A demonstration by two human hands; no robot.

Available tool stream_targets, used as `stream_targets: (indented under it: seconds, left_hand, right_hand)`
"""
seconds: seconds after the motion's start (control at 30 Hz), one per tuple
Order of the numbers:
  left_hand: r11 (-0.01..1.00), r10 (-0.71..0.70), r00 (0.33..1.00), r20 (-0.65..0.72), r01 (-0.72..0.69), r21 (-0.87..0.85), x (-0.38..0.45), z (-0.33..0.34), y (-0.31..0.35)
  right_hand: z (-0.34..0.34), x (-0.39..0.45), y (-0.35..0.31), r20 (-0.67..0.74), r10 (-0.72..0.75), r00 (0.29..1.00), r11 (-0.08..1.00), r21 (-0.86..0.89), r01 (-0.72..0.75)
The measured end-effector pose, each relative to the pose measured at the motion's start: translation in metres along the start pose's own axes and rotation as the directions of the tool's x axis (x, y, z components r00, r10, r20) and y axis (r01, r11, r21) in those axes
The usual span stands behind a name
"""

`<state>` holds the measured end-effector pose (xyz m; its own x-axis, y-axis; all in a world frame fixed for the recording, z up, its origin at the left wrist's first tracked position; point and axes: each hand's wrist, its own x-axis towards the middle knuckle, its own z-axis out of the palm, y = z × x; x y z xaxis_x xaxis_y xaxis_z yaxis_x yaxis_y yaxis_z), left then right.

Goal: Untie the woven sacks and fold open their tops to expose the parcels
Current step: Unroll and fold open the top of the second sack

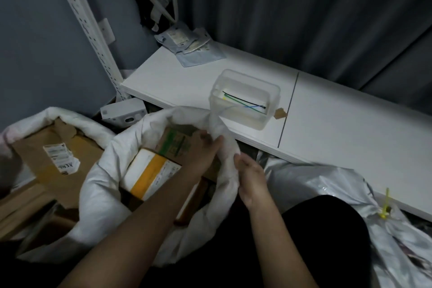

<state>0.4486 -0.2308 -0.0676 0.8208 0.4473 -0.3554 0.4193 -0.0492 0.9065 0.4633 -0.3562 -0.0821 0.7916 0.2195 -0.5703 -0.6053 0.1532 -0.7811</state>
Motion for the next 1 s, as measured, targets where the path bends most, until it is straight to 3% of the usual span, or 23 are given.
stream_targets:
  seconds: [0.03, 0.07, 0.13, 0.17, 0.23, 0.27, 0.37, 0.4, 0.43, 0.5, 0.53, 0.57, 0.6, 0.67, 0.8, 0.9, 1.0]
  left_hand:
    - [0.997, -0.023, 0.998, 0.059, 0.027, -0.068, -0.012, -0.002, 0.000]
    - [0.989, -0.045, 0.991, 0.122, 0.062, -0.134, -0.022, -0.002, 0.001]
    - [0.992, -0.052, 0.991, 0.124, 0.066, -0.111, -0.027, -0.002, 0.000]
    - [0.997, -0.053, 0.994, 0.093, 0.059, -0.057, -0.024, -0.001, 0.000]
    - [0.998, -0.061, 0.997, 0.057, 0.059, 0.022, -0.017, 0.002, 0.005]
    - [0.998, -0.059, 0.997, 0.050, 0.058, 0.036, -0.015, 0.005, 0.007]
    - [0.993, -0.062, 0.996, 0.057, 0.056, 0.107, -0.008, 0.011, 0.011]
    - [0.993, -0.049, 0.995, 0.083, 0.039, 0.113, -0.006, 0.009, 0.010]
    - [0.996, -0.034, 0.992, 0.122, 0.023, 0.090, -0.008, 0.008, 0.010]
    - [0.999, -0.010, 0.984, 0.179, 0.015, -0.030, -0.012, 0.001, 0.008]
    - [0.997, -0.004, 0.986, 0.166, 0.018, -0.080, -0.015, -0.004, 0.006]
    - [0.997, 0.011, 0.993, 0.119, -0.001, -0.079, -0.018, -0.009, 0.005]
    - [0.999, 0.043, 0.997, 0.058, -0.042, -0.019, -0.021, -0.015, 0.002]
    - [0.983, 0.103, 0.995, -0.010, -0.100, 0.151, -0.025, -0.031, -0.012]
    - [0.896, 0.178, 0.963, -0.200, -0.075, 0.438, -0.045, -0.074, -0.058]
    - [0.822, 0.228, 0.851, -0.473, 0.092, 0.562, -0.069, -0.106, -0.090]
    - [0.861, 0.006, 0.714, -0.700, 0.352, 0.367, -0.097, -0.128, -0.104]
  right_hand:
    - [0.001, 0.000, -0.001, 0.038, 0.034, 0.999, 0.973, 0.225, -0.042]
    - [0.003, 0.003, 0.000, 0.033, 0.025, 0.999, 0.960, 0.277, -0.033]
    - [0.007, 0.002, 0.001, -0.122, -0.146, 0.982, 0.989, -0.050, 0.140]
    - [0.007, 0.001, 0.003, -0.186, -0.318, 0.929, 0.924, -0.279, 0.261]
    - [0.001, -0.005, 0.008, -0.121, -0.622, 0.774, 0.675, -0.585, 0.451]
    - [-0.002, -0.007, 0.014, -0.075, -0.682, 0.727, 0.569, -0.679, 0.464]
    - [-0.006, -0.011, 0.037, 0.004, -0.559, 0.829, 0.466, -0.825, 0.319]
    - [-0.006, -0.009, 0.042, 0.008, -0.498, 0.867, 0.517, -0.800, 0.304]
    - [-0.007, -0.008, 0.040, -0.019, -0.455, 0.891, 0.637, -0.706, 0.310]
    - [-0.009, -0.006, 0.028, -0.080, -0.241, 0.967, 0.950, -0.223, 0.218]
    - [-0.012, -0.005, 0.024, -0.064, -0.134, 0.989, 0.990, 0.038, 0.136]
    - [-0.014, -0.004, 0.022, -0.067, -0.076, 0.995, 0.979, 0.183, 0.087]
    - [-0.015, -0.006, 0.020, -0.105, -0.058, 0.993, 0.980, 0.186, 0.077]
    - [-0.010, -0.008, 0.021, -0.255, -0.116, 0.960, 0.993, -0.021, 0.115]
    - [-0.002, -0.011, 0.028, -0.408, -0.262, 0.875, 0.958, -0.220, 0.184]
    - [-0.004, -0.017, 0.042, -0.355, -0.380, 0.854, 0.892, -0.384, 0.238]
    - [-0.006, -0.028, 0.057, -0.220, -0.388, 0.895, 0.727, -0.671, 0.149]
